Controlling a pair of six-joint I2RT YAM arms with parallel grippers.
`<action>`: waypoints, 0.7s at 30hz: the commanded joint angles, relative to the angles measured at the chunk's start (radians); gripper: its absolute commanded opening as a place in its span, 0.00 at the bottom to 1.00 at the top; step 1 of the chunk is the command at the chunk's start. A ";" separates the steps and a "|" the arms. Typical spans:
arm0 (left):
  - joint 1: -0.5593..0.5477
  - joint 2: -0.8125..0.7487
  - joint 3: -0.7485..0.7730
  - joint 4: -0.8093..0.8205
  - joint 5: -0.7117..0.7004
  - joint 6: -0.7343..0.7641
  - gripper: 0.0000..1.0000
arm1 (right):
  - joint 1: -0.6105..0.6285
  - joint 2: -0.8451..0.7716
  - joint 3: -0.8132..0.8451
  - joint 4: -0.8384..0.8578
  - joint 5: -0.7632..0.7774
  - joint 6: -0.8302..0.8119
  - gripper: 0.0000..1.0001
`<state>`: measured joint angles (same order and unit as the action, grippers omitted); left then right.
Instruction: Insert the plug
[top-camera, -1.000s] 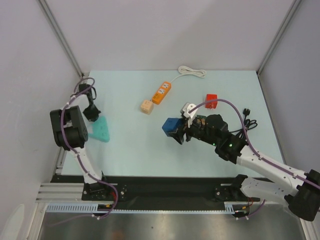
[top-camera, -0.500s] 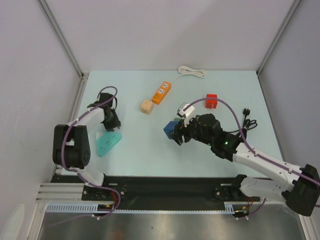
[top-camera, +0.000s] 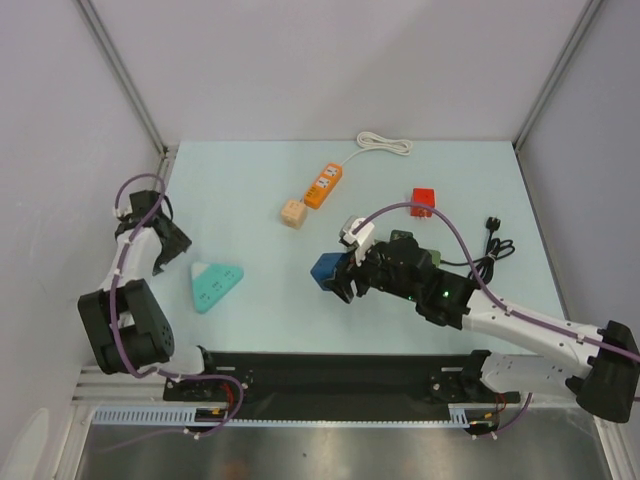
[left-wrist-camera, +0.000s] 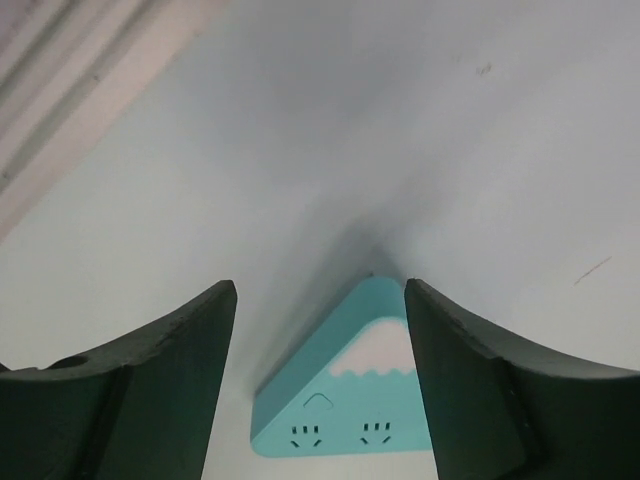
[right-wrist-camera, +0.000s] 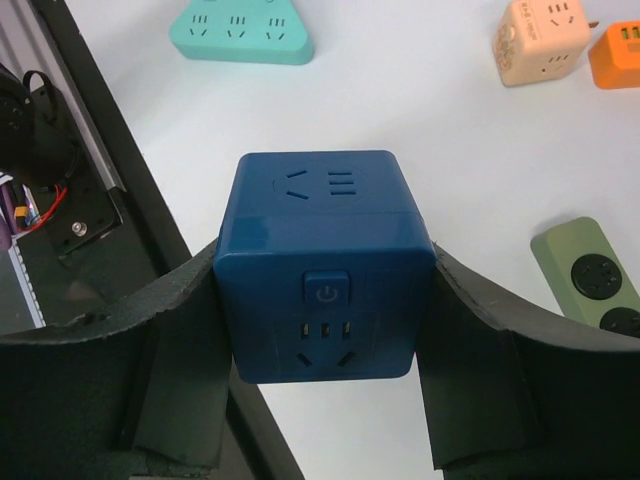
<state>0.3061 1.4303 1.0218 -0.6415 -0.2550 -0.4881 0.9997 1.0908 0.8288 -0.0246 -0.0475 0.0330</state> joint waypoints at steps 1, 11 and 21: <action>-0.013 0.024 -0.054 0.003 0.092 -0.056 0.74 | 0.002 -0.066 -0.008 0.091 0.014 -0.008 0.00; -0.030 -0.046 -0.282 0.081 0.206 -0.329 0.65 | -0.006 -0.130 -0.030 0.060 0.014 -0.028 0.00; -0.358 -0.364 -0.518 0.086 0.154 -0.879 0.69 | -0.012 -0.112 -0.040 -0.012 0.043 0.019 0.00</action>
<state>0.0410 1.1316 0.5541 -0.5549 -0.0959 -1.0882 0.9909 0.9852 0.7837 -0.0437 -0.0307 0.0307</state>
